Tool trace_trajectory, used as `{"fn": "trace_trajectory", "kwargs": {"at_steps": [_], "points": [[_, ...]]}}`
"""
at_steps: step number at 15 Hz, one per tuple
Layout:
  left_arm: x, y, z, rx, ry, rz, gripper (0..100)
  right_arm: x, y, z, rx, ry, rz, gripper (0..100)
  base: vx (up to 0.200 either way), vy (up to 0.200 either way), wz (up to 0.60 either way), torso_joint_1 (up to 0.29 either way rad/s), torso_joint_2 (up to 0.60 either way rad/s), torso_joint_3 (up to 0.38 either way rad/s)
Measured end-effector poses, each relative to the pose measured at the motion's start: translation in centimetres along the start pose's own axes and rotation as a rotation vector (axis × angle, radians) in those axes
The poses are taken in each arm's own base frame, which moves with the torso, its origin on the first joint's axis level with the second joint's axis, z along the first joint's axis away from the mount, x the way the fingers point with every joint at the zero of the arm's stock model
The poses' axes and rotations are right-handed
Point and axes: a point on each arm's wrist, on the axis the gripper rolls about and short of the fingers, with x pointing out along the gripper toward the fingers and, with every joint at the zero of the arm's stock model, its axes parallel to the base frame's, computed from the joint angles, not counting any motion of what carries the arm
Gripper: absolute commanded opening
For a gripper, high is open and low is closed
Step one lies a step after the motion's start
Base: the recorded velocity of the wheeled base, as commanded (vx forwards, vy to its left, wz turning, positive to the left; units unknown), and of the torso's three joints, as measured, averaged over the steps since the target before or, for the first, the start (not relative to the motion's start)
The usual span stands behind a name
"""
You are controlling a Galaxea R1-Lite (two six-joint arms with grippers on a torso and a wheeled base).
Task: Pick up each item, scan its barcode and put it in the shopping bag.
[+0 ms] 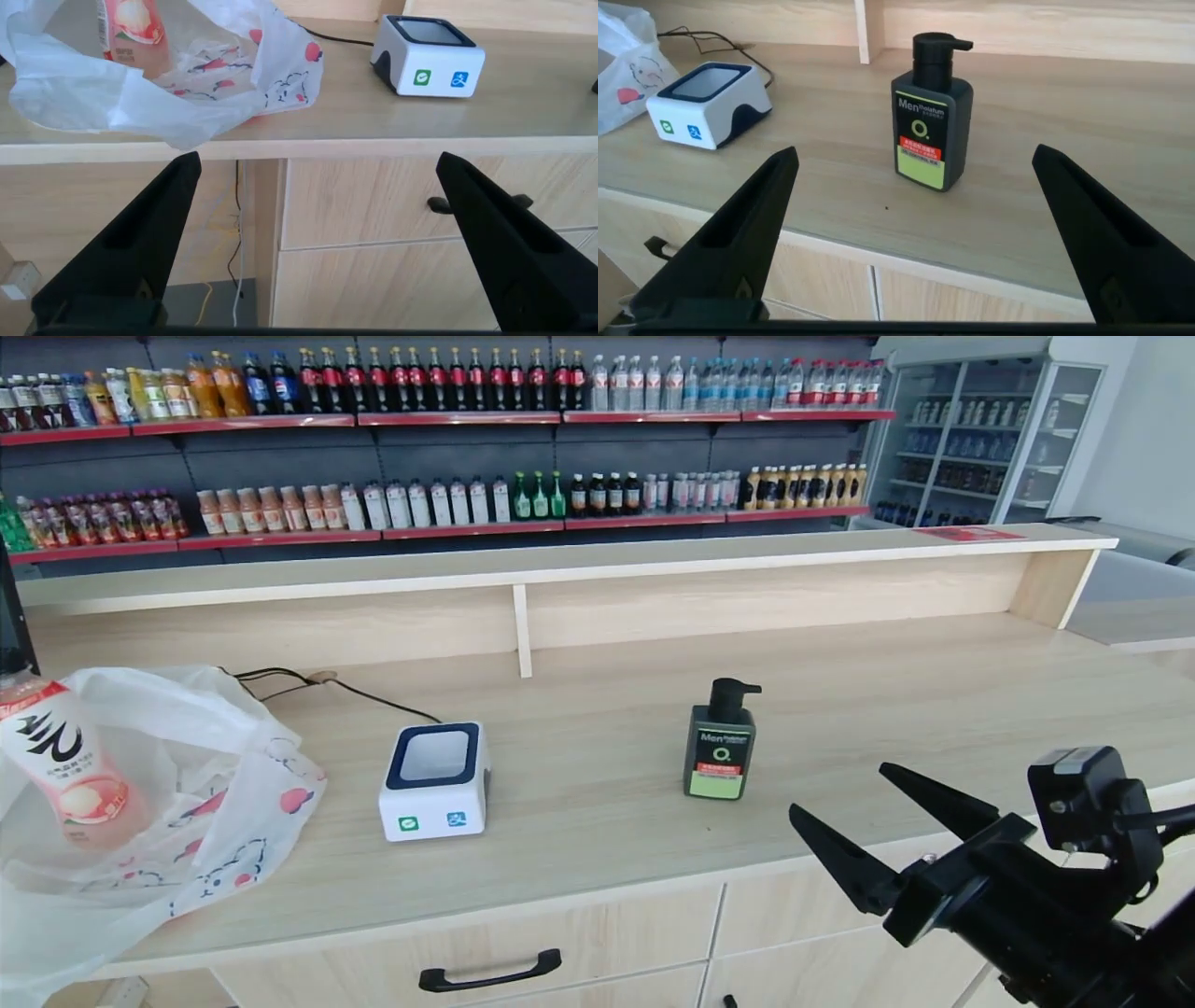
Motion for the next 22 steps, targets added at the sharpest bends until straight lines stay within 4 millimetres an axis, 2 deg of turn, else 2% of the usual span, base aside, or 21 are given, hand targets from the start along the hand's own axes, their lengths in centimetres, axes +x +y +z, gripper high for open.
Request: {"fn": "trace_trajectory", "kwargs": {"at_steps": [5,12,15,22], "points": [[0.0,0.0,0.0,0.0,0.0,0.001,100,0.6,-0.3,-0.2,0.006,0.009,-0.022,100,0.0,0.0,0.0,0.0,0.0,0.0],[0.0,0.0,0.0,0.006,0.0,0.001,100,4.8,-2.9,-1.2,-0.008,0.023,-0.128,100,0.0,0.0,0.0,0.0,0.0,0.0],[0.0,0.0,0.0,0.006,0.0,0.001,100,6.4,-3.3,-1.6,-0.04,0.026,-0.142,100,0.0,0.0,0.0,0.0,0.0,0.0],[0.0,0.0,0.0,0.007,0.0,0.001,100,7.9,-4.2,-2.6,-0.071,0.048,-0.178,100,0.0,0.0,0.0,0.0,0.0,0.0]]}}
